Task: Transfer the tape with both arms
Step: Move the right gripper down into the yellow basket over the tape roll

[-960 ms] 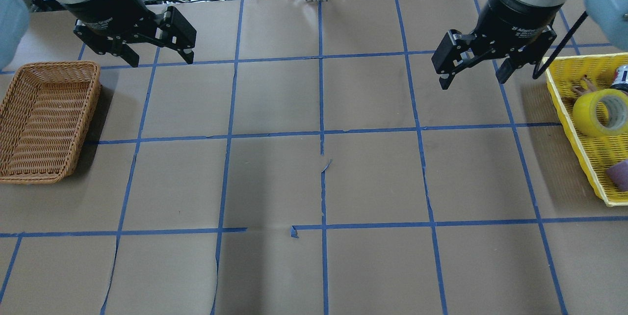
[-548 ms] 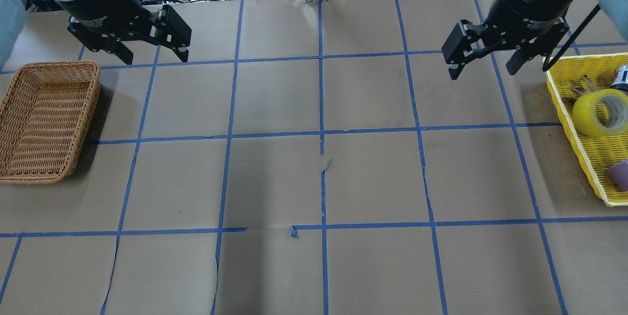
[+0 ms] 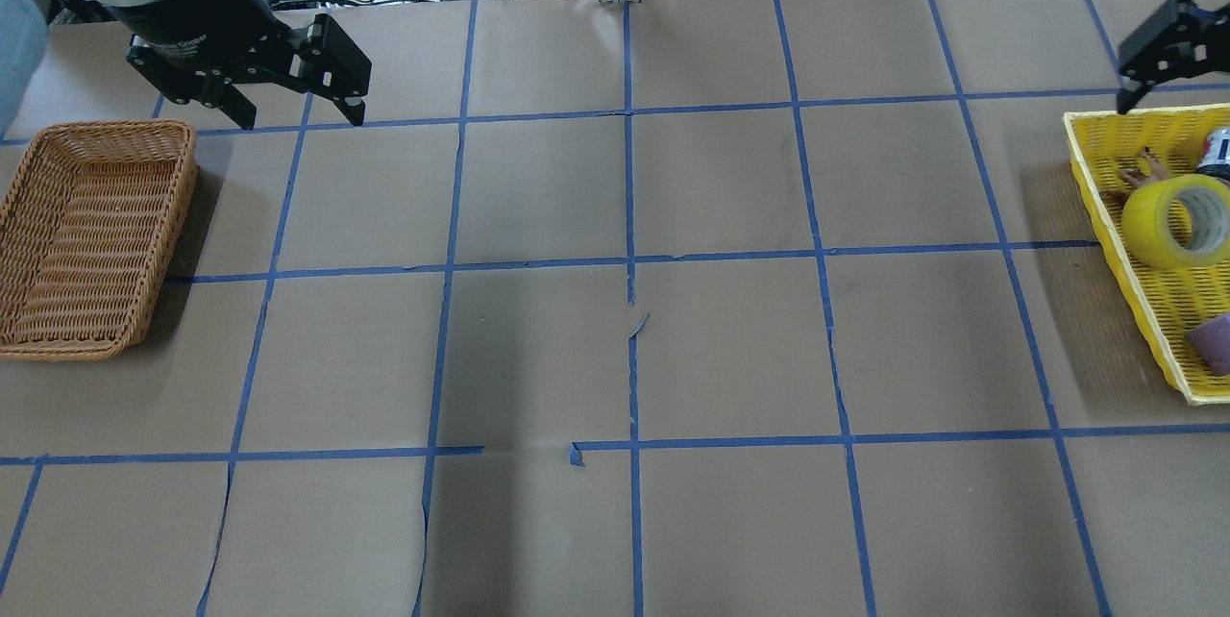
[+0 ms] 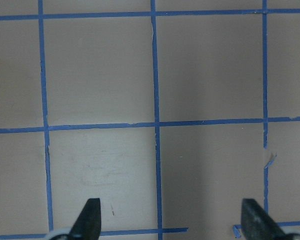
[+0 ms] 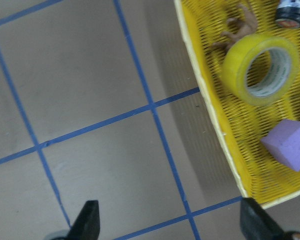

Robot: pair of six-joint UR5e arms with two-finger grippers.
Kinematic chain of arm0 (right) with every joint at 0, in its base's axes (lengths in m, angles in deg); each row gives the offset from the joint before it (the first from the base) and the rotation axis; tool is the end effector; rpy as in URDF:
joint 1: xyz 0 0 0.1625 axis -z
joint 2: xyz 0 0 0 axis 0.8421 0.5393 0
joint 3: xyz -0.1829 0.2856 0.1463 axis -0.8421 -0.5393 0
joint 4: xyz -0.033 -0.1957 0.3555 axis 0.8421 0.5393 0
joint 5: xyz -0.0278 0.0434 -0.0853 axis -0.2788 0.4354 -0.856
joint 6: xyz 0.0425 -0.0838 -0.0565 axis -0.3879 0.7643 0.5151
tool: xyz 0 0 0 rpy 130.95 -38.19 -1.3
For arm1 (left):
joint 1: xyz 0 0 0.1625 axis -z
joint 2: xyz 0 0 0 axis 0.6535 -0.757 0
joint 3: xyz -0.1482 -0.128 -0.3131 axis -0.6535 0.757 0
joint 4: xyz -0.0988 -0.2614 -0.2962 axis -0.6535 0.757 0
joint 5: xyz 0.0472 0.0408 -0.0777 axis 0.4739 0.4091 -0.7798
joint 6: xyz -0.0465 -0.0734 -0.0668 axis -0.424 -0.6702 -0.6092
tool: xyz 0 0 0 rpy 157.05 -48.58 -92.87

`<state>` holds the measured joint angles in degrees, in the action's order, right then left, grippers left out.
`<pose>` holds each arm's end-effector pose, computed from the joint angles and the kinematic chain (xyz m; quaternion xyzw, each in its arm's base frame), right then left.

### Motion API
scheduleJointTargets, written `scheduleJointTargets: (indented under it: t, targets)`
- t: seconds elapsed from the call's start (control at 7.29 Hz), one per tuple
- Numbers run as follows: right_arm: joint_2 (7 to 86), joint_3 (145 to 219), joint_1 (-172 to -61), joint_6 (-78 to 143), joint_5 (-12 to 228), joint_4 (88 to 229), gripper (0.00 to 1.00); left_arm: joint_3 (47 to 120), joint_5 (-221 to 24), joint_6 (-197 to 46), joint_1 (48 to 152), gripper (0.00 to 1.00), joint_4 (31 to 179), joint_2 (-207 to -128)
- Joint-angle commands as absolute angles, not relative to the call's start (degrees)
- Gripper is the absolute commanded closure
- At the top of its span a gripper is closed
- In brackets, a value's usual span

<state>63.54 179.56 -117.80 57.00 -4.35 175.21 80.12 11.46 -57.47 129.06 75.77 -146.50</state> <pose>-0.1319 -0.5051 0.3984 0.1881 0.9821 -0.0042 0.0037 -0.1220 -0.4896 0.4588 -0.0125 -0.9983 0.0561 0.0138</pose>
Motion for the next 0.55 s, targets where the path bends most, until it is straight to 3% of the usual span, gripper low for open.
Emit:
scheduleJointTargets:
  t: [0.0, 0.41]
  targets:
    - [53.87, 180.88, -111.94, 57.64, -4.55, 185.78, 0.0, 79.74, 11.38, -57.47, 129.05, 0.0, 75.77, -146.66]
    - [51.03, 186.84, -111.59, 59.39, -3.5, 194.93, 0.0, 79.73, 11.37, -57.39, 129.39, 0.0, 75.77, -146.75]
